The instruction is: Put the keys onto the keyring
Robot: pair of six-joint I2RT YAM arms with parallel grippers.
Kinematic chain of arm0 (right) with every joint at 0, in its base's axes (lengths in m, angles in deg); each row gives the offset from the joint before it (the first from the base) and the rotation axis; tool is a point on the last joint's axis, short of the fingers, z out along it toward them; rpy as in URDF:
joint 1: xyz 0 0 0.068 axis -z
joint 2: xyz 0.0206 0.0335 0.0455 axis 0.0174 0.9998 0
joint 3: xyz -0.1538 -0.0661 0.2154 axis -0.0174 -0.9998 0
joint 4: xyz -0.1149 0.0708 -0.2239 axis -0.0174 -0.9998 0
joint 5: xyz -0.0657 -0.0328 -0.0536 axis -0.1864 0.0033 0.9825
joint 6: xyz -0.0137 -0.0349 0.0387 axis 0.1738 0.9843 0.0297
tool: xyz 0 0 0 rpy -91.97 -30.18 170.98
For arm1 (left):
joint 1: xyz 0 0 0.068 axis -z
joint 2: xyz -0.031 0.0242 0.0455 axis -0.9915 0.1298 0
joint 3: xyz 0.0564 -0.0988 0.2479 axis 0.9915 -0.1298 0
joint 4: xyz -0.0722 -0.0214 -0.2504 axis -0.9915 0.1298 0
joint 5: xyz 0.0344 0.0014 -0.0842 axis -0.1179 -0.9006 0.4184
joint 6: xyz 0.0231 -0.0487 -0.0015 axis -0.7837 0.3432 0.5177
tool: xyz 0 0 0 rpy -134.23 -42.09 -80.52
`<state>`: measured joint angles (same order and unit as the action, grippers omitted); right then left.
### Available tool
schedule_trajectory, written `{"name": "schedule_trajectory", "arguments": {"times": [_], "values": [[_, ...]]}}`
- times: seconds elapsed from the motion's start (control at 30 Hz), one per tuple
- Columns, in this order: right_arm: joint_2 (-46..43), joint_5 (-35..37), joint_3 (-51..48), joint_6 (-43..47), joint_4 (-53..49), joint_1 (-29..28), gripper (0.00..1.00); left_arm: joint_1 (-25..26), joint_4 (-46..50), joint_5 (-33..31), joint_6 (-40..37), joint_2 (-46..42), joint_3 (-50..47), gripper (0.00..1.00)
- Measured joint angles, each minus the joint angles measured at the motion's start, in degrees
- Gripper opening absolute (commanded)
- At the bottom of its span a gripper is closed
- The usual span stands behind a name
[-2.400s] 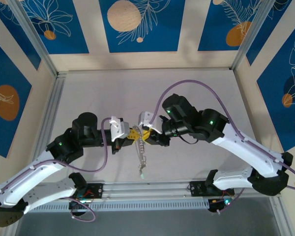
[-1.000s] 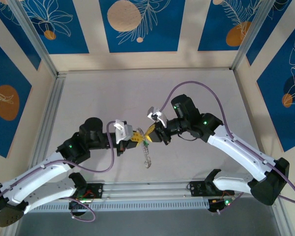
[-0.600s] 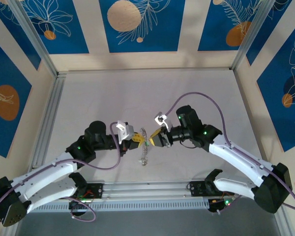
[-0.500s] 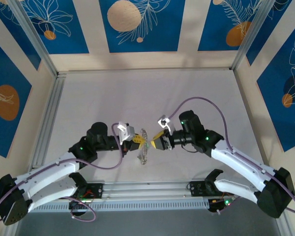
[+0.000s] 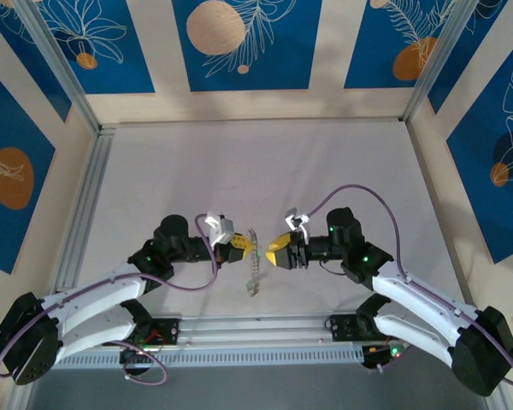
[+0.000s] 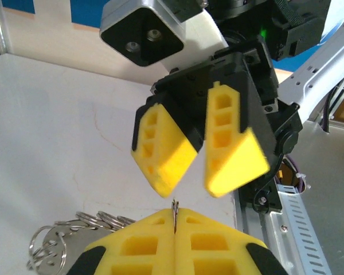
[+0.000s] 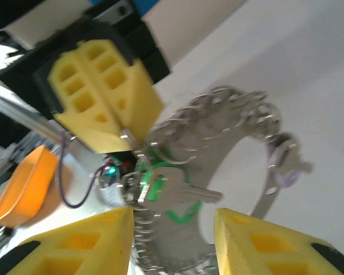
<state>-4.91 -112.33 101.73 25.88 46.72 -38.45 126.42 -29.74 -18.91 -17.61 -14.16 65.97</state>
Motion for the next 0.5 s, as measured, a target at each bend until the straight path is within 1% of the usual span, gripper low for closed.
{"name": "schedule_trajectory", "arguments": {"times": [0.1, 0.23, 0.33, 0.5], "values": [[1.31, -3.1, 0.04, -0.79, 3.15, -1.53, 0.32, -0.07, -0.87, 0.63, 0.66, -0.63, -0.5, 0.0], [3.15, -4.07, 0.76, -0.98, 4.11, -3.48, 0.29, -0.2, -1.42, 1.16, 1.03, -0.98, -0.63, 0.0], [3.52, -3.96, 1.68, -0.96, 3.5, -3.39, 0.3, -0.28, -1.36, 1.29, 1.03, -1.4, -0.68, 0.0], [3.52, -3.58, 3.78, -0.72, 1.86, -1.9, 0.36, -0.28, -1.36, 1.81, 1.03, -2.95, -0.68, 0.0]]}}
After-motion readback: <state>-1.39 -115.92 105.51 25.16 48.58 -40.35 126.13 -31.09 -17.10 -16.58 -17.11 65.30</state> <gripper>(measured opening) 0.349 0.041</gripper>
